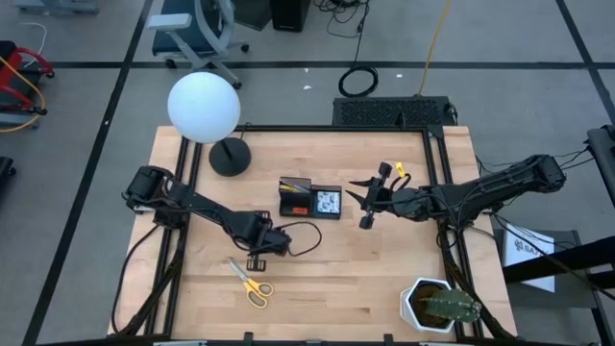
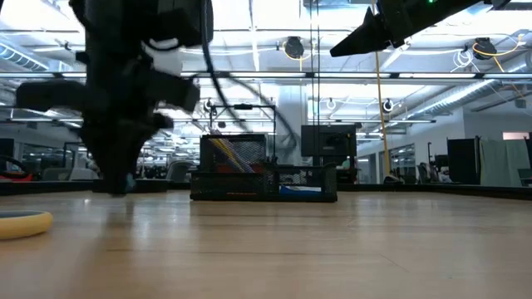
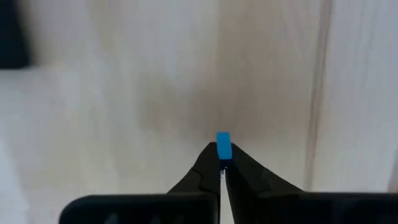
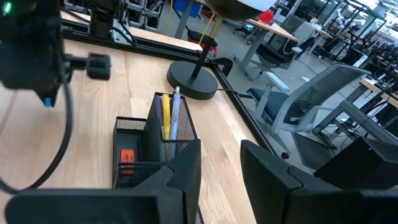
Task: Pick and place office supplies into organizer
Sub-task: Put the blue binder clip into the desk organizer
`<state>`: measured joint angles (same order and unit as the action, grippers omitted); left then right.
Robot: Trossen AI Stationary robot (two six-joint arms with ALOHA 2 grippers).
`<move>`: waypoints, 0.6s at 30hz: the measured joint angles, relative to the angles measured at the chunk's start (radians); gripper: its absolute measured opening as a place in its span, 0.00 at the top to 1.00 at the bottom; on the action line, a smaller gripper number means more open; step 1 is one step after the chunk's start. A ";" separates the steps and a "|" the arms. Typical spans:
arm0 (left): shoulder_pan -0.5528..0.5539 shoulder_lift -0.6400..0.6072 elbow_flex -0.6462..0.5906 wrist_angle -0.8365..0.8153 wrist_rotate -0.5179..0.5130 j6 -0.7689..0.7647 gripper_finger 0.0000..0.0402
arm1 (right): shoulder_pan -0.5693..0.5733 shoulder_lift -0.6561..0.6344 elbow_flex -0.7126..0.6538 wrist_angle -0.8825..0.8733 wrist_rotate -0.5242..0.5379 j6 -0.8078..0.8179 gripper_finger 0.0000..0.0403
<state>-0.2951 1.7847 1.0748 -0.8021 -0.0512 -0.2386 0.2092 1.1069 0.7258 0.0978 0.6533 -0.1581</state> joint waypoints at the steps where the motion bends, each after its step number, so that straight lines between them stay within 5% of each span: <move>1: 0.001 -0.016 0.000 0.000 -0.011 0.000 0.98 | 0.000 0.000 0.000 0.000 0.000 0.000 0.74; 9: 0.006 -0.134 0.003 0.033 -0.069 0.008 0.98 | 0.000 0.000 0.000 0.000 0.000 0.000 0.74; 18: 0.036 -0.200 0.006 0.256 -0.092 0.097 0.98 | 0.000 0.000 0.000 0.000 0.000 0.015 0.74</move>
<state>-0.2593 1.5848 1.0809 -0.5460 -0.1436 -0.1412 0.2092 1.1069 0.7258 0.0978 0.6533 -0.1433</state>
